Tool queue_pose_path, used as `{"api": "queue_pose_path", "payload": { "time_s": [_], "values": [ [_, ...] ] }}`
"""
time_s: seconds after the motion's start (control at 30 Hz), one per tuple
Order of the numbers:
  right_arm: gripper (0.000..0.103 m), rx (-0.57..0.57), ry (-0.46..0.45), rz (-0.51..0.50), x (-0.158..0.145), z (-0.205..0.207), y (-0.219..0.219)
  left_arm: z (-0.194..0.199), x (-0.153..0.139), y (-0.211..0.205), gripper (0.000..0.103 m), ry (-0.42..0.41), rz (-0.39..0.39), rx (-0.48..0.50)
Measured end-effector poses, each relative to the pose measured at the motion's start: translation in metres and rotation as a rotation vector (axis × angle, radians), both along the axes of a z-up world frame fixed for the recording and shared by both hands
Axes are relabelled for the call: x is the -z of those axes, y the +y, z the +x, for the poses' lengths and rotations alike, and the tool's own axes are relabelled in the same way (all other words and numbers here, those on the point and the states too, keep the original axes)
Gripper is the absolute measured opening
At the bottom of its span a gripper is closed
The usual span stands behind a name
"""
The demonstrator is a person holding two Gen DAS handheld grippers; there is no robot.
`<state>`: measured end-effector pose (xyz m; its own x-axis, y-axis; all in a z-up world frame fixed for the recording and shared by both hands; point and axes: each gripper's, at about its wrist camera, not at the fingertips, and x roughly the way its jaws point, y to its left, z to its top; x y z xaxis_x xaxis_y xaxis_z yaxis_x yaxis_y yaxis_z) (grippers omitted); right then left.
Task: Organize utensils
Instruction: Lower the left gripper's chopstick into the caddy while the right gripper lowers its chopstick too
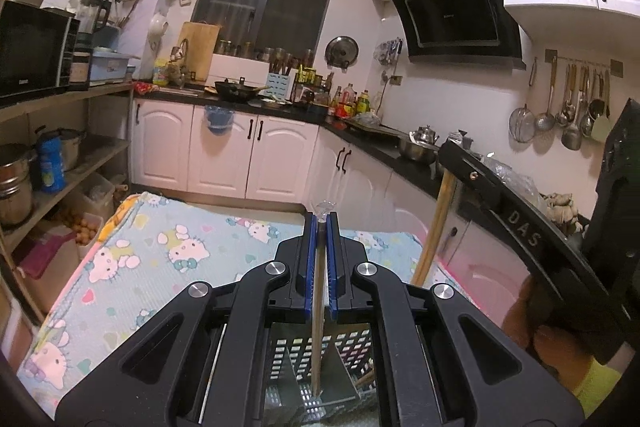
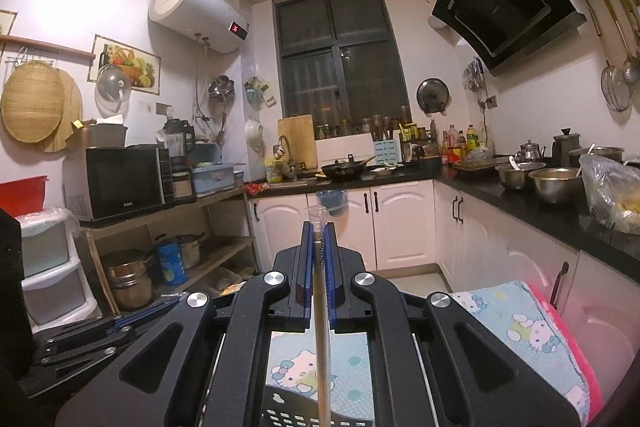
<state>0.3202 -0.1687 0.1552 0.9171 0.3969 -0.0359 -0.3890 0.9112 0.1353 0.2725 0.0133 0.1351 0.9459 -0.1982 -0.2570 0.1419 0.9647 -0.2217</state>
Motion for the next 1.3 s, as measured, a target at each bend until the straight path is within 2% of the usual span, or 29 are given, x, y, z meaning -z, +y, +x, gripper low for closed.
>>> {"api": "queue_pose_path", "payload": {
  "time_s": [0.2, 0.67, 1.03, 1.3],
  "values": [
    [0.006, 0.023, 0.006, 0.002, 0.015, 0.008, 0.0, 0.0, 0.013, -0.002, 0.001, 0.008, -0.014, 0.012],
    [0.006, 0.045, 0.021, -0.034, 0.047, 0.015, 0.003, -0.001, 0.033, -0.011, 0.001, 0.028, 0.01, 0.029],
    [0.006, 0.034, 0.083, -0.058, 0.067, 0.005, 0.002, -0.001, 0.047, -0.012, 0.001, 0.054, 0.022, 0.019],
    [0.006, 0.045, 0.164, -0.112, 0.075, -0.005, 0.003, -0.003, 0.049, -0.014, 0.001, 0.055, 0.039, 0.013]
  ]
}}
